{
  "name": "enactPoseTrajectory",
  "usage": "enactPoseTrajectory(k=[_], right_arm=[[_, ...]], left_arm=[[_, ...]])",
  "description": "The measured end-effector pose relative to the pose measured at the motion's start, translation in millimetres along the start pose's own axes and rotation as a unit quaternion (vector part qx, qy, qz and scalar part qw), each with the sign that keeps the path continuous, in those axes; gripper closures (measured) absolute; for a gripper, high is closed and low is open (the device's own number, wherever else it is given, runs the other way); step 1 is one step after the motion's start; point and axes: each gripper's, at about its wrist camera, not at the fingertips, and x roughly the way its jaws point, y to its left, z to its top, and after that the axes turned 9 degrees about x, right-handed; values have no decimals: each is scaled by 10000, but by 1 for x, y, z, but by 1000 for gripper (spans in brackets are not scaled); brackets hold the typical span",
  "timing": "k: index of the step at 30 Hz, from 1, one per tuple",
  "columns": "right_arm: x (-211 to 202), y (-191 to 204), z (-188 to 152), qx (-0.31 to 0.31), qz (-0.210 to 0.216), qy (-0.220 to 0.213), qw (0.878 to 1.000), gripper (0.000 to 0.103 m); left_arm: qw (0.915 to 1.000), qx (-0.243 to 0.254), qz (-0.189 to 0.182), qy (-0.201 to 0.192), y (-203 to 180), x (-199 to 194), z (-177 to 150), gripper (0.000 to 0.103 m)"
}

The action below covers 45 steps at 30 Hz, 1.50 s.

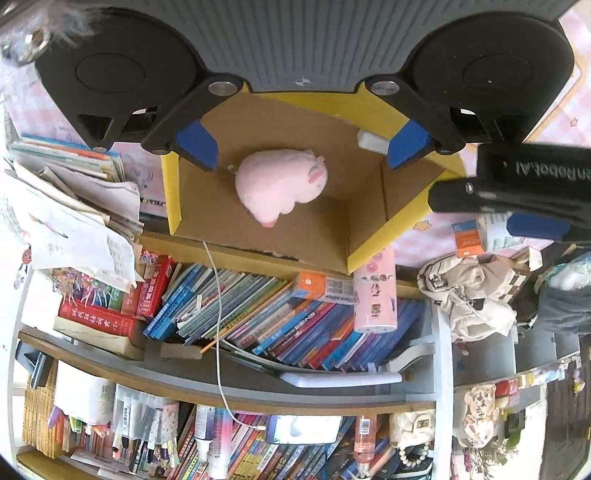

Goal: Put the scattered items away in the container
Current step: 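Raise both open grippers away from the yellow box, then move both open grippers toward the grey toy car and pearl hair clip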

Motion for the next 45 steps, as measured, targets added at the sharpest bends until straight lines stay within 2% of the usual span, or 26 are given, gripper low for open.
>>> enactPoseTrajectory(k=[13, 26, 45], right_arm=[[-22, 72, -16, -13, -316, 108, 9994, 3], [-22, 126, -26, 93, -487, 331, 9982, 3], [-5, 208, -44, -383, -154, 813, 9958, 3]], left_arm=[[9993, 194, -292, 123, 54, -24, -16, 7], [9977, 440, -448, 238, 102, -40, -35, 4], [9983, -69, -102, 571, 178, -65, -74, 4]])
